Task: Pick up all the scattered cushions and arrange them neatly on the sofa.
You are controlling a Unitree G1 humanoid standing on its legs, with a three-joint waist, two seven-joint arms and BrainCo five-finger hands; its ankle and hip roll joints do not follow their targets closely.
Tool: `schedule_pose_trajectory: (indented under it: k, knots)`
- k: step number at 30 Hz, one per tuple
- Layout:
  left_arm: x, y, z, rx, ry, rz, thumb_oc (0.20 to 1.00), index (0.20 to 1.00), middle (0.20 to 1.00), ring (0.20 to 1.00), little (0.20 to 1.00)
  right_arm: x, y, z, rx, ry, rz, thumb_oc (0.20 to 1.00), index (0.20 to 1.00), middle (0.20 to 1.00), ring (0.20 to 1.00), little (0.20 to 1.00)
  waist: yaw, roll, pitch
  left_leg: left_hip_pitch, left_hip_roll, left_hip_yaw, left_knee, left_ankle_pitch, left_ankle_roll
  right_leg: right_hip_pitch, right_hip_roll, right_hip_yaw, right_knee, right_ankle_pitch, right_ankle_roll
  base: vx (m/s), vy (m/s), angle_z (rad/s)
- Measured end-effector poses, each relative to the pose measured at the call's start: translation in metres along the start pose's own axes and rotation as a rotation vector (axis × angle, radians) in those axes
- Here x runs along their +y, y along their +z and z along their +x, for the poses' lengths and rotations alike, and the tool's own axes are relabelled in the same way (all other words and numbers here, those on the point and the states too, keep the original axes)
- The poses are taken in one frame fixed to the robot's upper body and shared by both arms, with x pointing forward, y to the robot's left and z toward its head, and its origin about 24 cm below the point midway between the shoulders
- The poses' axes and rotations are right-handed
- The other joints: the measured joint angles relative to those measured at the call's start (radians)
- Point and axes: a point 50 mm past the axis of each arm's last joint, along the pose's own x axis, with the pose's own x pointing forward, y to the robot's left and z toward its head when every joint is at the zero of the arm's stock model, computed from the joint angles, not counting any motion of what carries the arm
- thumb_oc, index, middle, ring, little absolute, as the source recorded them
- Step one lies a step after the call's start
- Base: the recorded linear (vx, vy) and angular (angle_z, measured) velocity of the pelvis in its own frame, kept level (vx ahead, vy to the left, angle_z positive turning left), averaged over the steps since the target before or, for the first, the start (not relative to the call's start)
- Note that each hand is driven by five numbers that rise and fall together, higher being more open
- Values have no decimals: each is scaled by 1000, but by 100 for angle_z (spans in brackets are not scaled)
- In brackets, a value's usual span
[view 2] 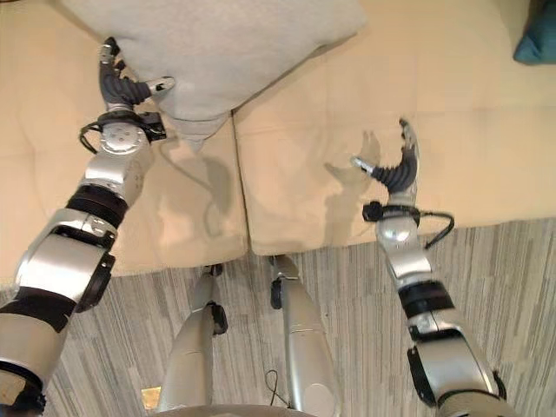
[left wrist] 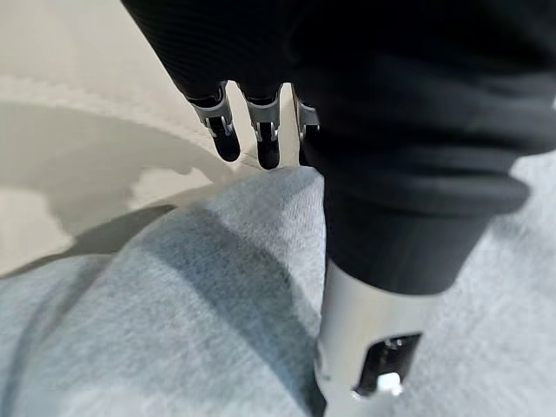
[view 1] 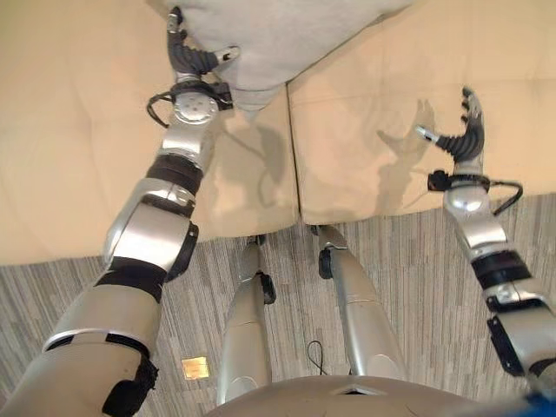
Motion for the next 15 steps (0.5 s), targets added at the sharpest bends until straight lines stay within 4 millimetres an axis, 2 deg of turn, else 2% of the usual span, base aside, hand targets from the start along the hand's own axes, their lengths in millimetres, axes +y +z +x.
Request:
schedule_pose_trajectory:
  k: [1, 2, 3, 8, 15]
  knots:
    - [2, 0, 1, 8, 10, -20, 1000, 1000, 1000, 1000, 1000, -2, -6, -8, 15, 13, 8, 1000, 1000, 1000, 1000, 1000, -9, 0, 0, 1, 0, 0, 0, 0, 0, 1, 1, 4, -4, 2, 1, 29, 1, -10]
    - [2, 0, 1, 12, 12, -30, 624, 624, 624, 624, 624, -5, -11, -13, 28, 13, 10, 1000, 1000, 1000, 1000, 1000, -15, 0, 0, 2, 0, 0, 0, 0, 0, 1, 2, 4, -6, 3, 1, 27, 4, -6]
    - [3, 0, 1, 14, 16, -41, 200, 200, 200, 200, 200, -9, -15, -17, 40, 6, 9, 1000, 1000, 1000, 1000, 1000, -21, 0, -1, 2, 2, 0, -1, 0, 0, 3, 4, 4, -14, 8, 0, 25, 8, -4]
    - [3, 8, 2, 5, 28, -136, 200, 200, 200, 200, 200, -19, -9, -17, -4, -29, 33, 1000, 1000, 1000, 1000, 1000, -28, -1, -10, -2, 0, 16, -3, -2, 1, 8, 8, 20, -53, 36, 9, 15, 8, -7]
    - [0, 15, 1, -19, 9, -152, 200, 200, 200, 200, 200, -18, 0, -12, -40, -28, 48, 1000, 1000, 1000, 1000, 1000, -36, -4, -11, -3, -2, 24, -3, -2, 2, 25, 7, 23, -92, 63, 11, 0, 0, 0]
